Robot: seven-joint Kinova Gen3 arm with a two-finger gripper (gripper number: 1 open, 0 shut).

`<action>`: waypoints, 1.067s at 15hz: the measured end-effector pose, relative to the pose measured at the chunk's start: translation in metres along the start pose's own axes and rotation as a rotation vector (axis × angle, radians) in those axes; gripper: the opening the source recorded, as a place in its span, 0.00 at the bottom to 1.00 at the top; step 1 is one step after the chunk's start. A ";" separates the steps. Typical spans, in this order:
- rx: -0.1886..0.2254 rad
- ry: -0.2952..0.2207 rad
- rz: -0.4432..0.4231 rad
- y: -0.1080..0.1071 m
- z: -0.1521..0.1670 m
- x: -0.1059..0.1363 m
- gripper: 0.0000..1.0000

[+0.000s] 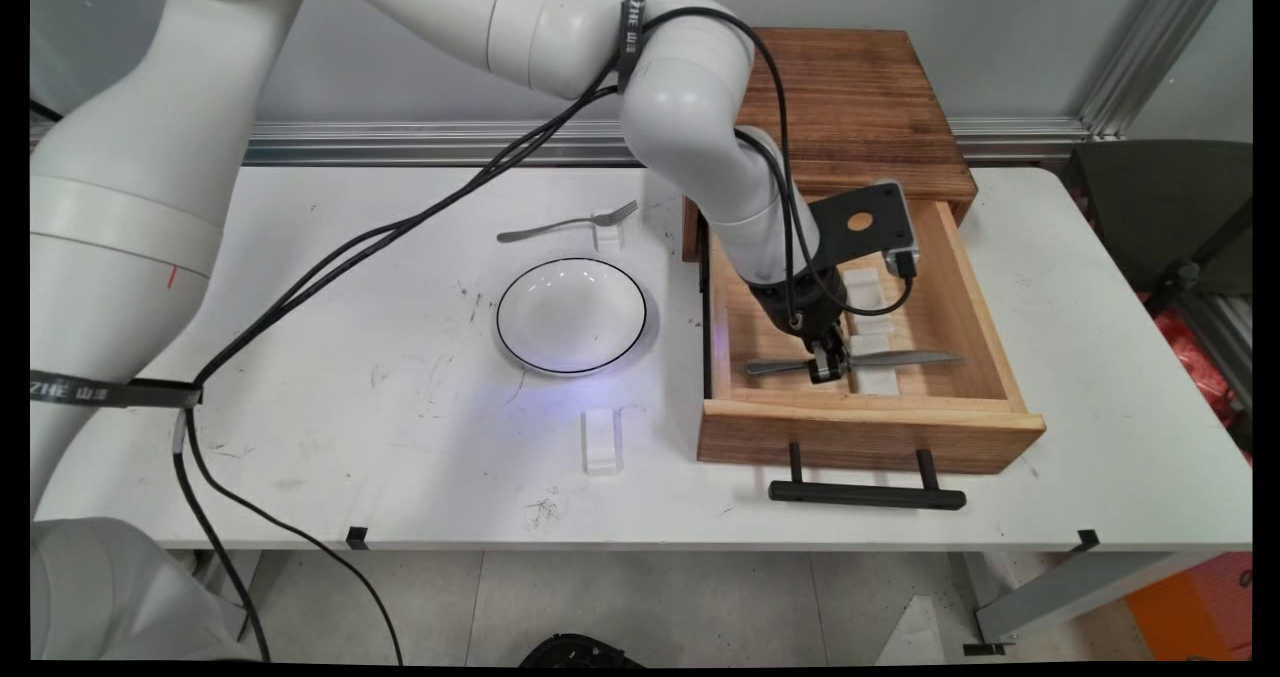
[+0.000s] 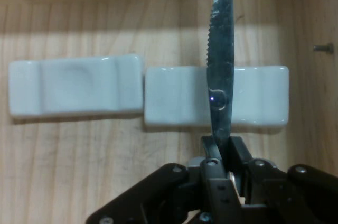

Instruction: Place the picked object into the drawer

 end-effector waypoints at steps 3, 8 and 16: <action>-0.002 0.005 0.002 0.000 0.003 -0.001 0.00; -0.001 0.011 0.004 -0.001 0.007 -0.003 0.00; -0.001 0.013 0.003 -0.002 0.013 -0.008 0.00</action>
